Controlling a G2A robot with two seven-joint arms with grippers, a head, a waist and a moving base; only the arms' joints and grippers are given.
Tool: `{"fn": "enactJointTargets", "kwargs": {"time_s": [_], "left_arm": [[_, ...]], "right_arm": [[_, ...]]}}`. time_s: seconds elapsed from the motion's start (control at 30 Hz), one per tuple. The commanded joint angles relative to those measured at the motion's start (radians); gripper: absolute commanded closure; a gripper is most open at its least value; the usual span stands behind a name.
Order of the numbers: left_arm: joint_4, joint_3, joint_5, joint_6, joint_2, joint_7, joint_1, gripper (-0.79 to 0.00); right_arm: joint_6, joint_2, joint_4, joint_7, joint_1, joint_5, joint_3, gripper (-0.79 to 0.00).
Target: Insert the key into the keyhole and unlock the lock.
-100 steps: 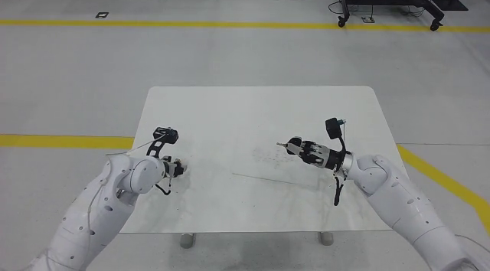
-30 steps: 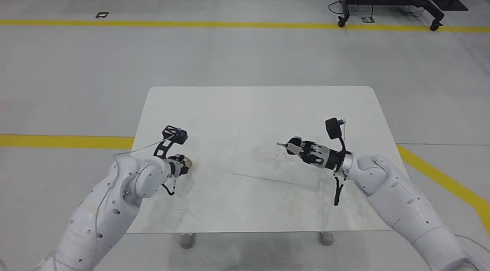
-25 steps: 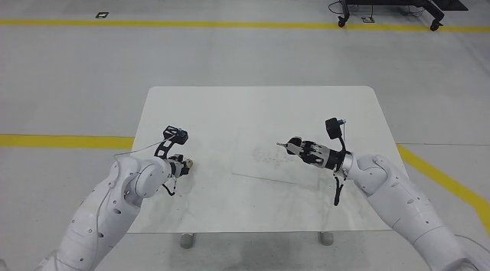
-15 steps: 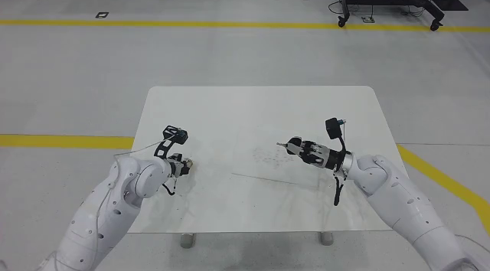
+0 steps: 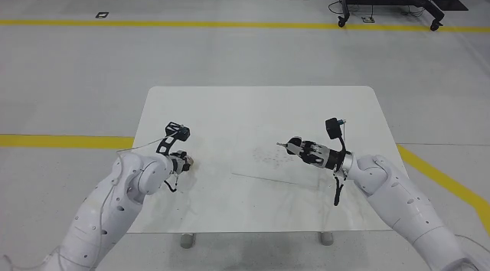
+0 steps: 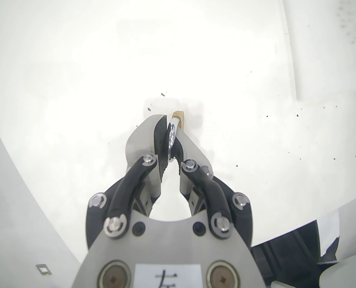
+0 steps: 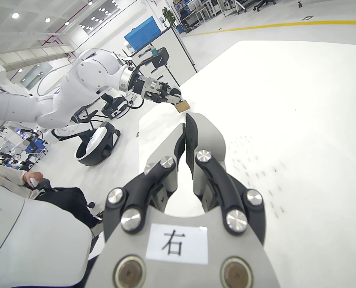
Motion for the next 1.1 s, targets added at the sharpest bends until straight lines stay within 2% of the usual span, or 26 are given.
{"fn": "enactJointTargets", "kwargs": {"time_s": [0.0,0.1,0.23,0.37,0.43,0.5,0.73,0.8,0.9,1.07], "left_arm": [[0.000,-0.003,0.002,0.003,-0.002,0.015,0.000,0.000],[-0.007,-0.024,-0.013,0.011,-0.003,0.087,0.014,0.000],[-0.016,-0.076,-0.106,-0.027,-0.005,0.257,0.047,0.000],[0.004,-0.121,-0.275,-0.157,-0.012,0.437,0.070,0.000],[0.023,-0.123,-0.323,-0.246,-0.015,0.481,0.067,0.000],[0.027,-0.110,-0.287,-0.319,-0.015,0.476,0.053,0.000],[0.026,-0.108,-0.296,-0.321,-0.016,0.484,0.057,0.000],[0.040,-0.094,-0.388,-0.364,-0.024,0.509,0.059,0.000],[0.132,-0.069,-0.625,-0.473,-0.042,0.529,0.030,0.000],[0.294,-0.001,-0.934,-0.639,-0.071,0.428,-0.049,0.000]], "right_arm": [[0.000,0.000,0.000,0.000,0.000,0.000,0.000,0.000],[0.000,0.000,0.000,0.000,0.000,0.000,0.000,0.000],[0.000,0.000,0.000,0.000,0.000,0.000,0.000,0.000],[0.000,0.000,0.000,0.000,0.000,0.000,0.000,0.000],[0.000,0.000,0.000,0.000,0.000,0.000,0.000,0.000],[0.000,0.000,0.000,0.000,0.000,0.000,0.000,0.000],[0.000,0.000,0.000,0.000,0.000,0.000,0.000,0.000],[0.001,-0.003,-0.013,-0.014,-0.008,0.017,-0.002,0.000],[0.042,-0.017,-0.027,-0.041,-0.007,0.029,-0.019,0.000],[0.000,-0.062,-0.015,-0.101,0.032,0.118,-0.088,0.000]]}}
